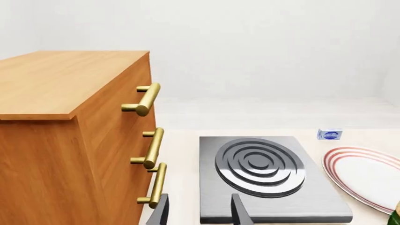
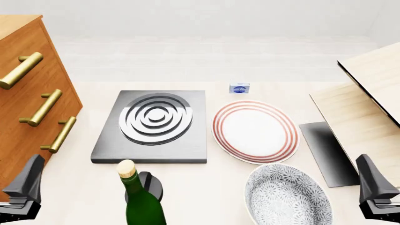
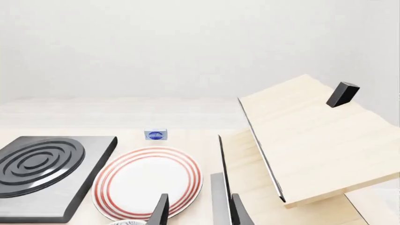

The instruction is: Turn on the stove.

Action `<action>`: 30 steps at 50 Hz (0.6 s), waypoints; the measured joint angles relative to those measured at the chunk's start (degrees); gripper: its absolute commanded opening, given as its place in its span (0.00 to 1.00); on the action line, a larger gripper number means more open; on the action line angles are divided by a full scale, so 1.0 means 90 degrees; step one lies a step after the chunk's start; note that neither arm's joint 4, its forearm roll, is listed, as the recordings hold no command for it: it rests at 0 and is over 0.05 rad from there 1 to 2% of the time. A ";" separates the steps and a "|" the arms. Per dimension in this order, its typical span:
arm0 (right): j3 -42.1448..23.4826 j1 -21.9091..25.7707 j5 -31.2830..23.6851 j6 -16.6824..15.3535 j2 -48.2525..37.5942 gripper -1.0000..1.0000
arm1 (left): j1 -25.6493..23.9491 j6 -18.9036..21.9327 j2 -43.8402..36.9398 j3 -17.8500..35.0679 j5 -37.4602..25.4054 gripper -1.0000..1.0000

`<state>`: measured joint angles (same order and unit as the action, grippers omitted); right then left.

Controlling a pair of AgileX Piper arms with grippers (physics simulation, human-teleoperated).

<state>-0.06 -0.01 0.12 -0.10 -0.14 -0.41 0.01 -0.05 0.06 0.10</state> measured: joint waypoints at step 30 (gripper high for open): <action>-0.0014 -0.0007 0.0164 -0.0028 -0.0169 1.00 | -0.0347 0.0675 -0.1021 0.0424 0.0156 1.00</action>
<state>-0.18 -0.08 1.59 -0.35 -1.66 -3.54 6.08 -9.25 3.88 1.51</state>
